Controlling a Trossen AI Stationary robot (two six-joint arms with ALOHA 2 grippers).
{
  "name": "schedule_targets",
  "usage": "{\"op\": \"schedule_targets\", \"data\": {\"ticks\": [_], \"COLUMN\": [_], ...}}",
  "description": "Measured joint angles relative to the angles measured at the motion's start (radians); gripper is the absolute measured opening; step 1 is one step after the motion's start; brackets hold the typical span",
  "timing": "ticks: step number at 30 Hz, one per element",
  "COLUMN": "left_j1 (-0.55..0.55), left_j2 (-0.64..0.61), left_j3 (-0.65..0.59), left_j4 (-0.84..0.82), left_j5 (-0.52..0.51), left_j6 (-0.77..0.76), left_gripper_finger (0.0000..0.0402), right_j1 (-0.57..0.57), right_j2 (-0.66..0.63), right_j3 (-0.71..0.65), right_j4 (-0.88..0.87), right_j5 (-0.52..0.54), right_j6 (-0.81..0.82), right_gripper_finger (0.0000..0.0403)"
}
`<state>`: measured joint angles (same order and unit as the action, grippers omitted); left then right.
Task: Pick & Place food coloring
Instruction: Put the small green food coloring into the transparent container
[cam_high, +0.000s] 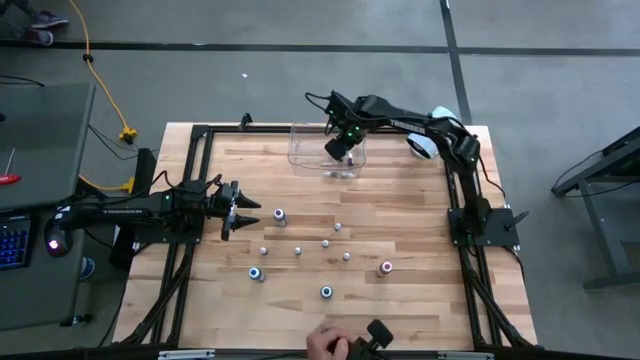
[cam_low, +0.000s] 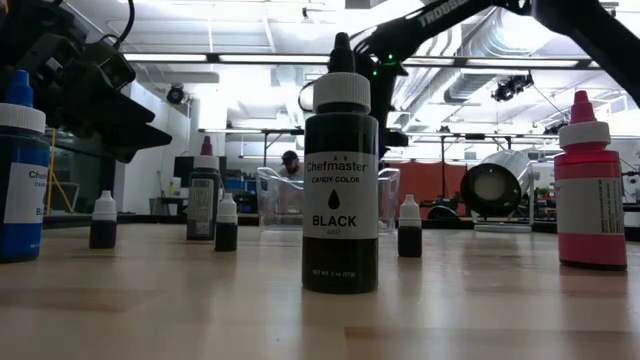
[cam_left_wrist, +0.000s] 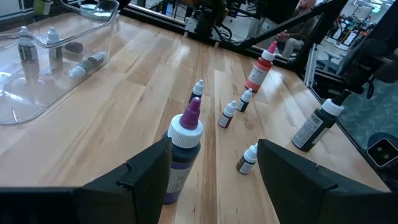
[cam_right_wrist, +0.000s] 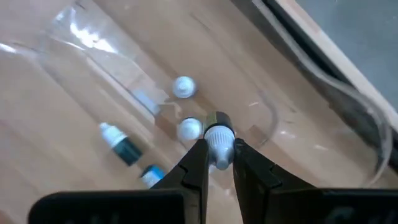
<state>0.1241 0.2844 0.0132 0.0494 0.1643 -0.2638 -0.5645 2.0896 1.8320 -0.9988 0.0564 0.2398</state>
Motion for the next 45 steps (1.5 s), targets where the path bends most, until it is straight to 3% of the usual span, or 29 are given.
{"op": "schedule_targets", "data": {"ticks": [11, 45], "left_j1": [0.0, 0.0], "left_j2": [0.0, 0.0], "left_j3": [0.0, 0.0], "left_j4": [0.0, 0.0], "left_j5": [0.0, 0.0], "left_j6": [0.0, 0.0], "left_gripper_finger": [0.0234, 0.0234], "right_j1": [-0.052, -0.046], "right_j2": [0.039, 0.101], "right_j3": [-0.001, -0.002], "right_j4": [-0.006, -0.001], "right_j5": [-0.004, -0.041], "right_j6": [-0.028, -0.084], "right_gripper_finger": [0.0049, 0.0056]}}
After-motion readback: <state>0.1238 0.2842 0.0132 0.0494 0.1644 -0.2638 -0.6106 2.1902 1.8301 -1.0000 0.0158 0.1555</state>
